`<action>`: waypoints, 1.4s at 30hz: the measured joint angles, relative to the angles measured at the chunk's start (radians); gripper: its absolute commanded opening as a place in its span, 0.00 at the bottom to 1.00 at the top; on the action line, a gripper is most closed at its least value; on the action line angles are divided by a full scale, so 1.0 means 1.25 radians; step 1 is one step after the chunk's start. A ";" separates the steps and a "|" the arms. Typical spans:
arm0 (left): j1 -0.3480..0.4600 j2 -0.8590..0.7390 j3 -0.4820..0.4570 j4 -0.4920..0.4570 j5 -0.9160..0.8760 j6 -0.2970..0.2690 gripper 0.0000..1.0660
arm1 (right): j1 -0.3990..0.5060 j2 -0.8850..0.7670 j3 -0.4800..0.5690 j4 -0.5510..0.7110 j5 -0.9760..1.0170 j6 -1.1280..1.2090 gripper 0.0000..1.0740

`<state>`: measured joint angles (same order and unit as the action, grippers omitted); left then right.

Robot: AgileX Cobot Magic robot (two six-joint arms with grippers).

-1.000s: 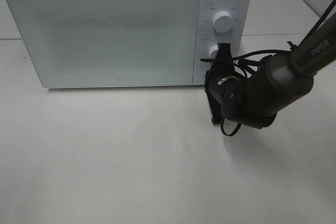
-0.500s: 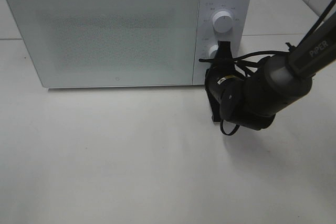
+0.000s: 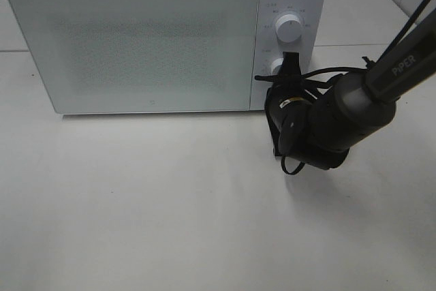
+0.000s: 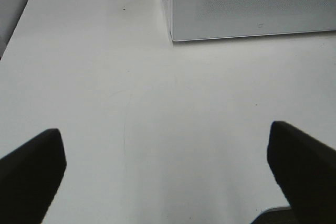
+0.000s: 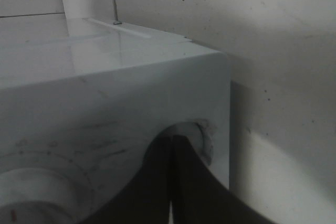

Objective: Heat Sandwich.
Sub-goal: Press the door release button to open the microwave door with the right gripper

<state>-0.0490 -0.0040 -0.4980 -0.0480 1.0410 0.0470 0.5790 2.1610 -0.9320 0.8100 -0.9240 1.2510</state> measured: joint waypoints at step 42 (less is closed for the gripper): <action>0.000 0.000 0.000 0.000 0.000 0.000 0.95 | -0.013 0.000 -0.032 0.024 0.069 -0.038 0.02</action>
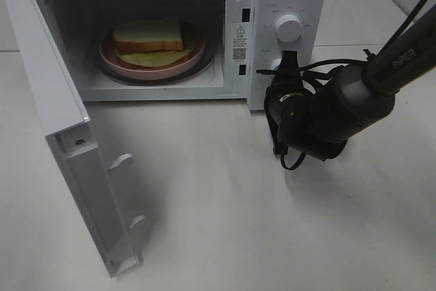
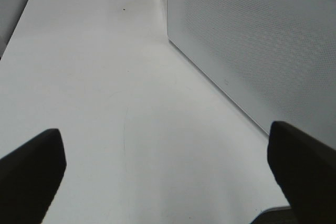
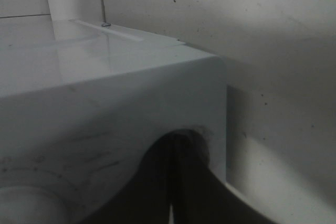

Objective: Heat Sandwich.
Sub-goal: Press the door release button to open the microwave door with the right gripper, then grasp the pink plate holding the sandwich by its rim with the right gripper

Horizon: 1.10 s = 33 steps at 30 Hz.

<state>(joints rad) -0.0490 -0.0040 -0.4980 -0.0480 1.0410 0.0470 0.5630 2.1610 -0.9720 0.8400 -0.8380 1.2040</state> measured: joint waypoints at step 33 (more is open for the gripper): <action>0.000 0.000 0.000 0.000 0.000 0.000 0.95 | 0.015 -0.123 0.122 -0.048 0.100 -0.043 0.03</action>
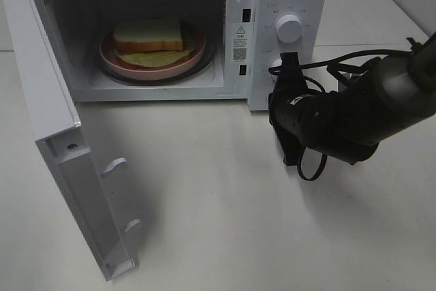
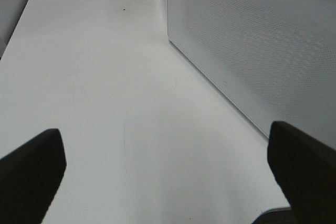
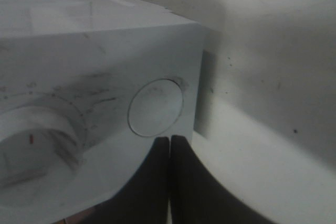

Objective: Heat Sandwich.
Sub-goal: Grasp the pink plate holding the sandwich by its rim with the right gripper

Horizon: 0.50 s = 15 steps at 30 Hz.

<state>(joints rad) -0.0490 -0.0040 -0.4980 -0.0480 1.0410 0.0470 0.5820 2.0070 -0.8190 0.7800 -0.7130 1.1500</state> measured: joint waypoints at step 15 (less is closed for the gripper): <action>0.000 0.000 0.000 0.000 0.000 0.000 0.95 | 0.000 -0.177 0.074 -0.105 0.166 -0.186 0.04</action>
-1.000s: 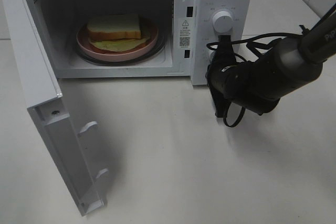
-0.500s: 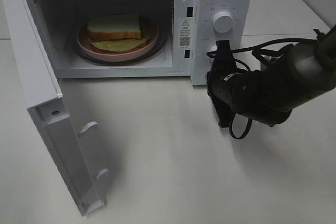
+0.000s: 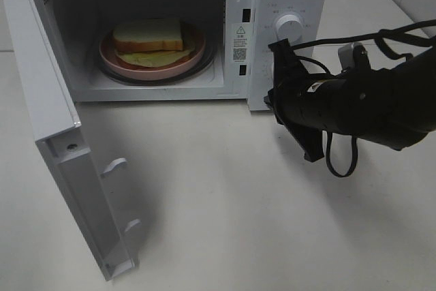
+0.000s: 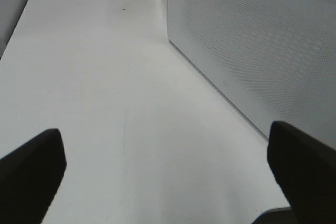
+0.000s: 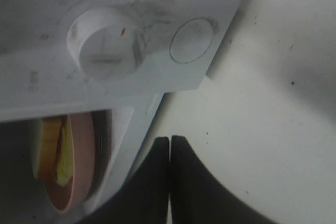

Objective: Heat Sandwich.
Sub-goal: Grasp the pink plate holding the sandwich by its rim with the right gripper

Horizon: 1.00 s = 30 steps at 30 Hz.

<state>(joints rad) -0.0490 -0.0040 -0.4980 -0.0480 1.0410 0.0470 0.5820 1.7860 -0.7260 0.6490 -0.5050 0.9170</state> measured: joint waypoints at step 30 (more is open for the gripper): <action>0.000 0.000 0.000 0.000 0.000 0.000 0.95 | 0.000 -0.147 0.002 -0.257 0.642 -0.705 0.09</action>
<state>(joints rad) -0.0490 -0.0040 -0.4980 -0.0480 1.0410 0.0470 0.5820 1.6020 -0.7240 0.3280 0.2980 0.0360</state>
